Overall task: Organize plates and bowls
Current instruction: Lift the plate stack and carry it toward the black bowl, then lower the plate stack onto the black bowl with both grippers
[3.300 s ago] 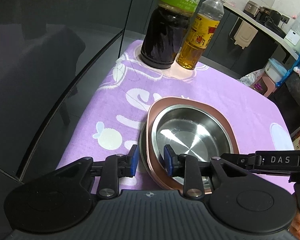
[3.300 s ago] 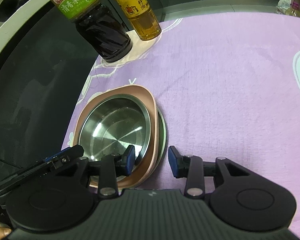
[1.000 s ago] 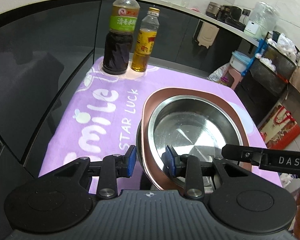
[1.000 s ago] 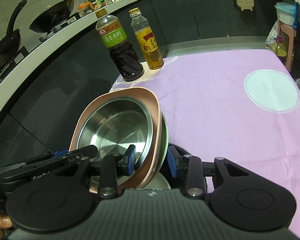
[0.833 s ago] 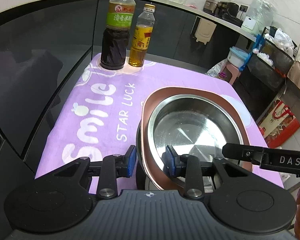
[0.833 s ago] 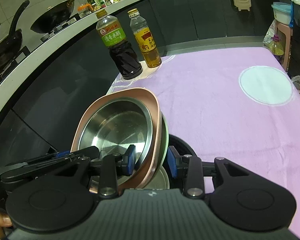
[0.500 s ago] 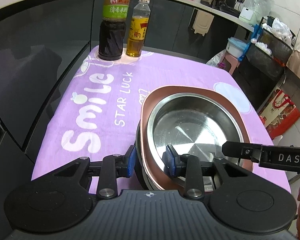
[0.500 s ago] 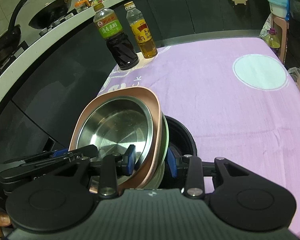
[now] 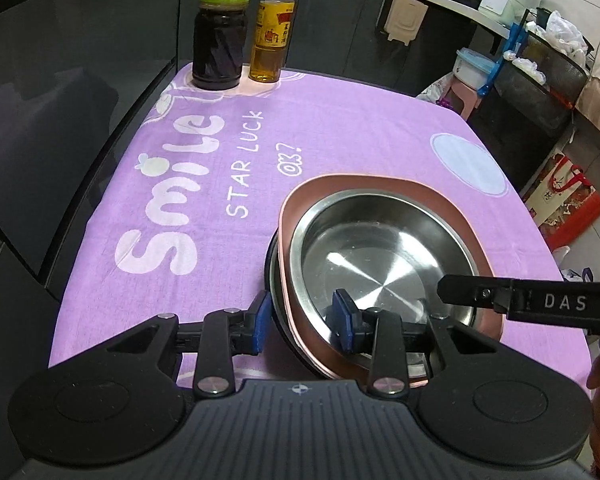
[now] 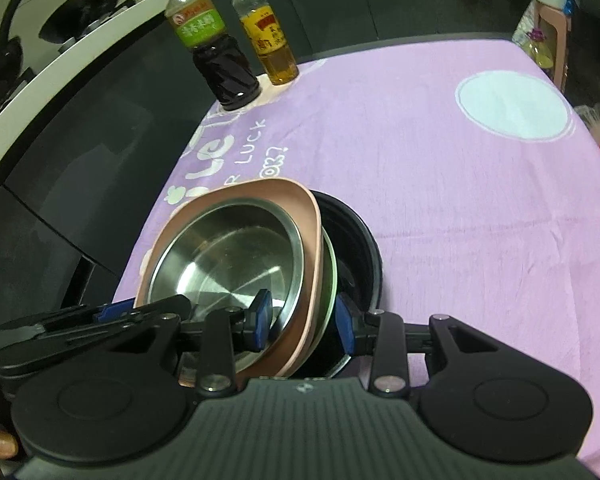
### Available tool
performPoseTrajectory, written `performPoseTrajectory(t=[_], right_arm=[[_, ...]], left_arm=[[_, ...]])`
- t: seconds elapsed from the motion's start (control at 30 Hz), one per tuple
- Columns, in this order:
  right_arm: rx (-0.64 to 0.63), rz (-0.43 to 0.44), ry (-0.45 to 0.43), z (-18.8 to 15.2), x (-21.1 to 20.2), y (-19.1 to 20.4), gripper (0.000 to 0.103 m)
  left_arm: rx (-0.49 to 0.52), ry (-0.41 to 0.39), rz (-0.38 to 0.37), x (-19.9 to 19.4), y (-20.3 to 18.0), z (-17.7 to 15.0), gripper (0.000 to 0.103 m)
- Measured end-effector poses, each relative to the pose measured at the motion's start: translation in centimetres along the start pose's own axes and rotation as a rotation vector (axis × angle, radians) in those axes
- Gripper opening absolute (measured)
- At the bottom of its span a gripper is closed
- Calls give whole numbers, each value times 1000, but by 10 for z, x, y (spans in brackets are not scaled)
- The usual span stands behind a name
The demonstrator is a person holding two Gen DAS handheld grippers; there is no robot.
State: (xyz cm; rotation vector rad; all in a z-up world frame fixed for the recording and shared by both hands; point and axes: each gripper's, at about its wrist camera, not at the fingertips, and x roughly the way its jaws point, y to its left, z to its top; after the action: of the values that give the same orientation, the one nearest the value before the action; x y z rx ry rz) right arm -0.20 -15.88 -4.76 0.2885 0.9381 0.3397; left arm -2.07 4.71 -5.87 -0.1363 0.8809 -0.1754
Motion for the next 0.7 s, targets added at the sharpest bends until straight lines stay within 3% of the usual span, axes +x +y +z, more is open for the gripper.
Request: performPoseTrajectory(t=[0.33, 0.57, 0.7], right_arm=[[6, 6, -34, -1, -7, -1, 37], [56, 4, -93, -2, -16, -14, 45], [103, 20, -85, -2, -14, -22, 49]], left_arm=[[-17, 4, -12, -1, 1, 2, 31], [-81, -12, -60, -10, 13, 4, 31], [-83, -15, -51, -12, 16, 5, 31]])
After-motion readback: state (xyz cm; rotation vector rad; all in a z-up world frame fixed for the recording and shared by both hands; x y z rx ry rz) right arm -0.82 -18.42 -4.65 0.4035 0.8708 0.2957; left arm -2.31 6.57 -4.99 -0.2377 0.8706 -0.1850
